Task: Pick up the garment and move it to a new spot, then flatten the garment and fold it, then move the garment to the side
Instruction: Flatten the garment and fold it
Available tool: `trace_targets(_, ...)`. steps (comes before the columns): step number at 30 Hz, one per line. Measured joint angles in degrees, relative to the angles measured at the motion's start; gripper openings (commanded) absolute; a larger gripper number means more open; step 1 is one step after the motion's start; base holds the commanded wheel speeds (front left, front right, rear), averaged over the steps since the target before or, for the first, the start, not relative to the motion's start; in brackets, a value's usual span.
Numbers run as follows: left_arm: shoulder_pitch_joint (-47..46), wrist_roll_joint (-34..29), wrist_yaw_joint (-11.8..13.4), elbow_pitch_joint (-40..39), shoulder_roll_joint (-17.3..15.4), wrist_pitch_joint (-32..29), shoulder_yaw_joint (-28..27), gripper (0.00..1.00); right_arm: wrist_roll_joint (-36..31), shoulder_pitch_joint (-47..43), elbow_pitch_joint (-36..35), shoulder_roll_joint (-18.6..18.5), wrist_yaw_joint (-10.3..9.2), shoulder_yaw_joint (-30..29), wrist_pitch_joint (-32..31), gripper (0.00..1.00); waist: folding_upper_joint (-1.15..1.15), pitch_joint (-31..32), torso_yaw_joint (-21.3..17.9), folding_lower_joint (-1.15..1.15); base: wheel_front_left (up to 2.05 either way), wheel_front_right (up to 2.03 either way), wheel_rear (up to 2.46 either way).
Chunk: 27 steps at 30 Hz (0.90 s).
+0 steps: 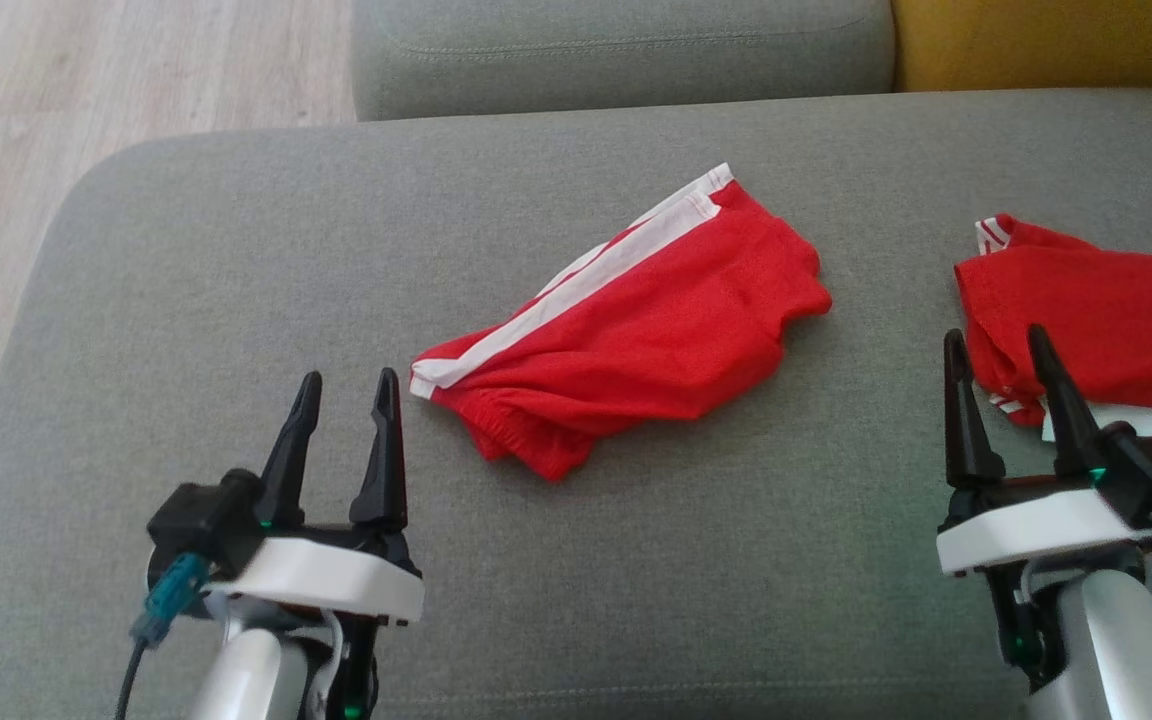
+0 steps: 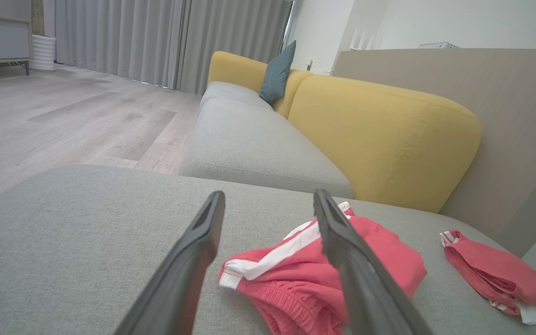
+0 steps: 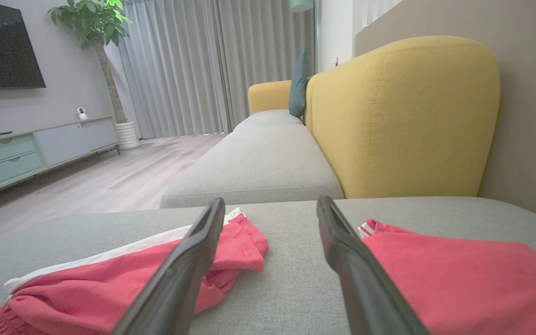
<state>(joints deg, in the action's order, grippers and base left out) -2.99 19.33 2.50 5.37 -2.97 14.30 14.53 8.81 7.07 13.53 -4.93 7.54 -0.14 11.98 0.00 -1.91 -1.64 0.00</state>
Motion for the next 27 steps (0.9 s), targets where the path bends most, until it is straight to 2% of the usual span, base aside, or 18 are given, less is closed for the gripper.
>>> trace_targets(6,-0.1,0.0,0.0,-0.4,0.0,0.0,0.9,1.00,0.0,-0.7,-1.8,1.1,0.00,-1.2,-2.1,1.00,0.00,-0.9,0.9,0.00,0.00,0.00,0.00)
trace_targets(12,-1.2,0.0,0.0,-0.4,0.0,0.0,1.9,1.00,5.7,0.0,-0.4,1.8,0.00,-3.3,-7.3,1.00,0.00,-3.4,2.7,0.00,0.00,0.00,0.00)
trace_targets(20,-4.4,0.7,0.0,-0.1,0.2,0.0,4.0,1.00,23.1,9.2,9.2,2.1,-0.01,-6.4,-15.9,1.00,0.00,-8.0,6.8,0.00,0.00,0.00,0.00)
trace_targets(27,-6.4,1.7,0.0,0.1,0.2,0.0,5.6,1.00,30.0,17.9,21.3,2.1,-0.01,-10.3,-20.2,1.00,0.00,-11.1,11.5,0.00,0.00,0.00,0.00)
